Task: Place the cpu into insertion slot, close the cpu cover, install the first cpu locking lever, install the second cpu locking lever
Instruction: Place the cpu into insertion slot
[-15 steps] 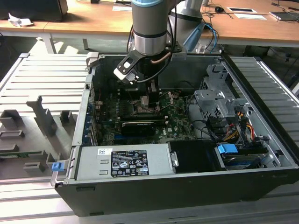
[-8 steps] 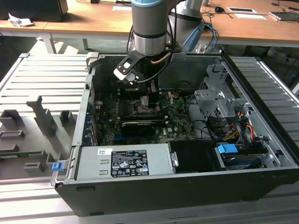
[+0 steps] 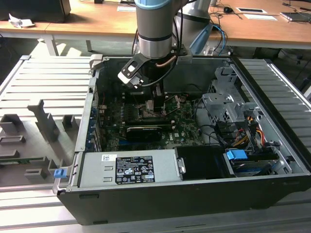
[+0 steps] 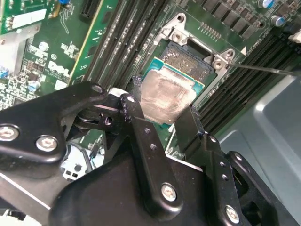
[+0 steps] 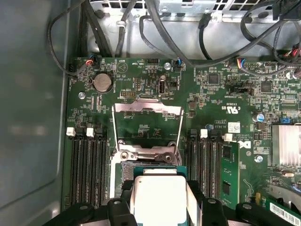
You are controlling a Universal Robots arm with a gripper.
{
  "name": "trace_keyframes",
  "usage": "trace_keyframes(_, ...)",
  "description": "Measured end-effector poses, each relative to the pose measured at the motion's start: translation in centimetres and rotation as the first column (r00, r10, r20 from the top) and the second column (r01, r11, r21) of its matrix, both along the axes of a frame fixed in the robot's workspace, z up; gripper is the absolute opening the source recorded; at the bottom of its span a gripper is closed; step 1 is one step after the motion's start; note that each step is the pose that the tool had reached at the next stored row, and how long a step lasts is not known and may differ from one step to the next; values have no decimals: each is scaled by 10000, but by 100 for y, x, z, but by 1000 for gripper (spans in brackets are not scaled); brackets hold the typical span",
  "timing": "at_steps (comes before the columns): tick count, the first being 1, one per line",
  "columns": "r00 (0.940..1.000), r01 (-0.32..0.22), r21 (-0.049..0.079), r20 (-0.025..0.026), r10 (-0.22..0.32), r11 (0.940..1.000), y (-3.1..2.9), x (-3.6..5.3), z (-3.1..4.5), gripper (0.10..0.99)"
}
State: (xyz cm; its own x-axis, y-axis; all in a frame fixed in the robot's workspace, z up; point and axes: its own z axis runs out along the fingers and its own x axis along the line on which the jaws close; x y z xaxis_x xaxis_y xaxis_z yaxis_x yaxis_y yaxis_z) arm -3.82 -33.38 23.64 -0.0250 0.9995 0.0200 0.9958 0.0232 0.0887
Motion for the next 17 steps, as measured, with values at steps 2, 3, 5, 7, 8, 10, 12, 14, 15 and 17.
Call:
trace_keyframes(2, 10000, 18, -1, -1, -18, 10000, 42, -46, -86, 529)
trace_keyframes(3, 10000, 38, 1, 0, -38, 10000, 48, -58, -99, 529)
trace_keyframes(5, 10000, 67, 0, -7, -67, 10000, 60, -72, -127, 529)
trace_keyframes(7, 10000, 80, -1, -50, -80, 10000, 84, -72, -166, 529)
trace_keyframes(8, 9999, 120, 0, -63, -120, 9999, 90, -72, -182, 529)
trace_keyframes(10, 9995, 303, 0, -71, -303, 9995, 91, -71, -206, 529)
trace_keyframes(12, 9994, 353, 2, -71, -353, 9994, 91, -66, -218, 529)
trace_keyframes(14, 9993, 355, 2, -72, -355, 9994, 92, -62, -233, 529)
trace_keyframes(15, 9994, 353, 1, -72, -353, 9994, 92, -59, -240, 529)
trace_keyframes(17, 9994, 353, -21, -72, -353, 9994, 93, -57, -259, 529)
